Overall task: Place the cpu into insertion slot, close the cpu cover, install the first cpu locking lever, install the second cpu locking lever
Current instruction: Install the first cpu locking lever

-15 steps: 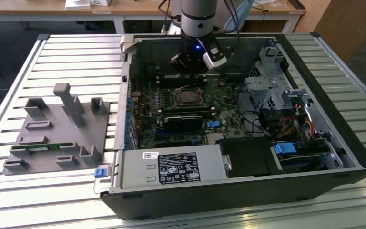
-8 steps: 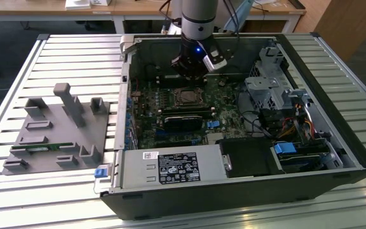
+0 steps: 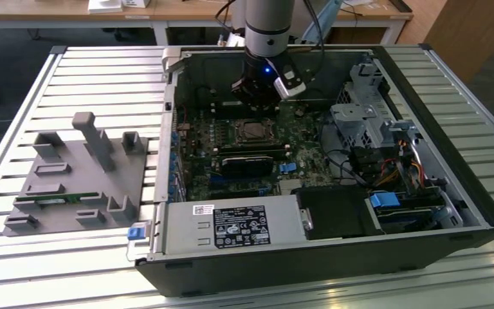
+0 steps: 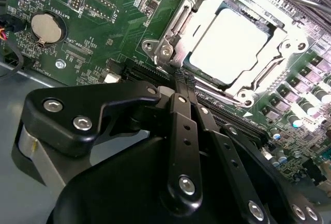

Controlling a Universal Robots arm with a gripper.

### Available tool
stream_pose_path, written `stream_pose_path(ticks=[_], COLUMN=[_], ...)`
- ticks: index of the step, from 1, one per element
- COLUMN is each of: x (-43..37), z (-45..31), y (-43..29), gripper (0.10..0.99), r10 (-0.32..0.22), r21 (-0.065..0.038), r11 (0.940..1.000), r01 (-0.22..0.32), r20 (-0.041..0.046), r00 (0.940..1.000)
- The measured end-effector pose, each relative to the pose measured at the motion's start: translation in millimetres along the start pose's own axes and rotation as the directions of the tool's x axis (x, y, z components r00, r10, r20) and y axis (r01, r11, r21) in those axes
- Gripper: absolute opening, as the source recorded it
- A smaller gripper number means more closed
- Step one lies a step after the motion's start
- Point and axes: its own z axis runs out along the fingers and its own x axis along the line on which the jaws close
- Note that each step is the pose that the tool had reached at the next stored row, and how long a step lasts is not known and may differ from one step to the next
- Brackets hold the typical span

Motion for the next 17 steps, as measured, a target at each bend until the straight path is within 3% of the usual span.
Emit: stream_pose_path(ticks=[8, 14, 17], x=[-0.3, -1.8, -2.2], z=[-3.0, 0.1, 1.9], y=[0.3, 0.7, 1.0], gripper=[0.106, 0.106, 0.106], r10=[0.0, 0.0, 0.0], r21=[0.002, 0.026, 0.031], r11=[1.0, 0.9997, 0.9995], r01=[0.0, 0.0, 0.0], r20=[0.0006, 0.0002, 0.0006], r00=[1.0, 1.0, 1.0])
